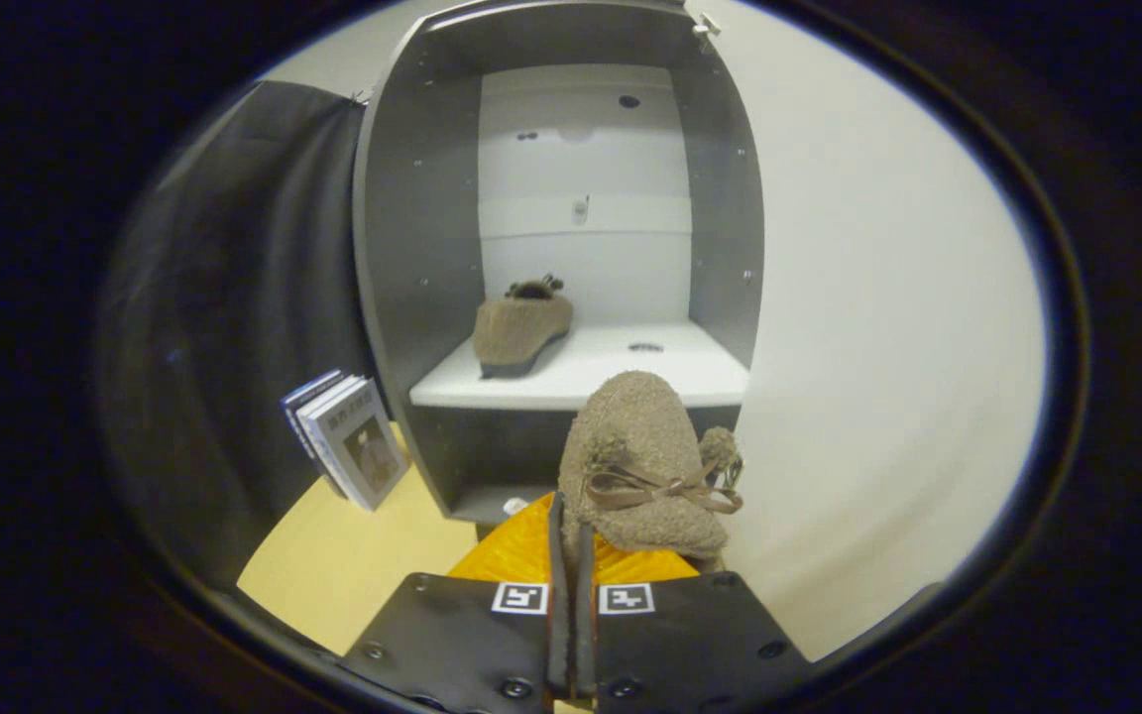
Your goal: Open the shoe cabinet door, grab the shoes and put them into the shoe cabinet, then close the shoe cabinet door.
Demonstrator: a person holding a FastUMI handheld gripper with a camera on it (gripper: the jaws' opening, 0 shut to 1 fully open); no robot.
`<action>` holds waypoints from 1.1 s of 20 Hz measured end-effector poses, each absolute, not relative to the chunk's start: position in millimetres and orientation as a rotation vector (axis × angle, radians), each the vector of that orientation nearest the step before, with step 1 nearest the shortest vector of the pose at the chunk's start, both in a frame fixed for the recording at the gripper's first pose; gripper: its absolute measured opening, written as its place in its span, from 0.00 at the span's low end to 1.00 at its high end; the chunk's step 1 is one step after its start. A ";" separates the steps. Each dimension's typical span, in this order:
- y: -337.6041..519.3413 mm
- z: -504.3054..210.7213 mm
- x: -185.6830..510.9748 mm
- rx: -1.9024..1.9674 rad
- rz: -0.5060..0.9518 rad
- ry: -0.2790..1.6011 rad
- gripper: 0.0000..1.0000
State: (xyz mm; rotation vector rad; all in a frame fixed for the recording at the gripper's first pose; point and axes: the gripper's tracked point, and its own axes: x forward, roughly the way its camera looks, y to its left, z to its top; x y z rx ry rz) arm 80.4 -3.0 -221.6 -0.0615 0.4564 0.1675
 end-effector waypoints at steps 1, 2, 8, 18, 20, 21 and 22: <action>0.5 -213.2 97.7 -0.070 0.163 0.438 0.05; 6.0 -205.8 117.2 -0.072 0.157 0.419 0.04; 9.2 -201.1 233.7 -0.108 0.092 0.398 0.04; 17.7 -233.8 324.5 -0.140 0.099 0.447 0.05; 18.1 -235.8 331.3 -0.122 0.107 0.455 0.06; 18.3 -238.3 337.2 -0.110 0.114 0.468 0.06; 20.1 -240.4 339.6 -0.100 0.127 0.484 0.06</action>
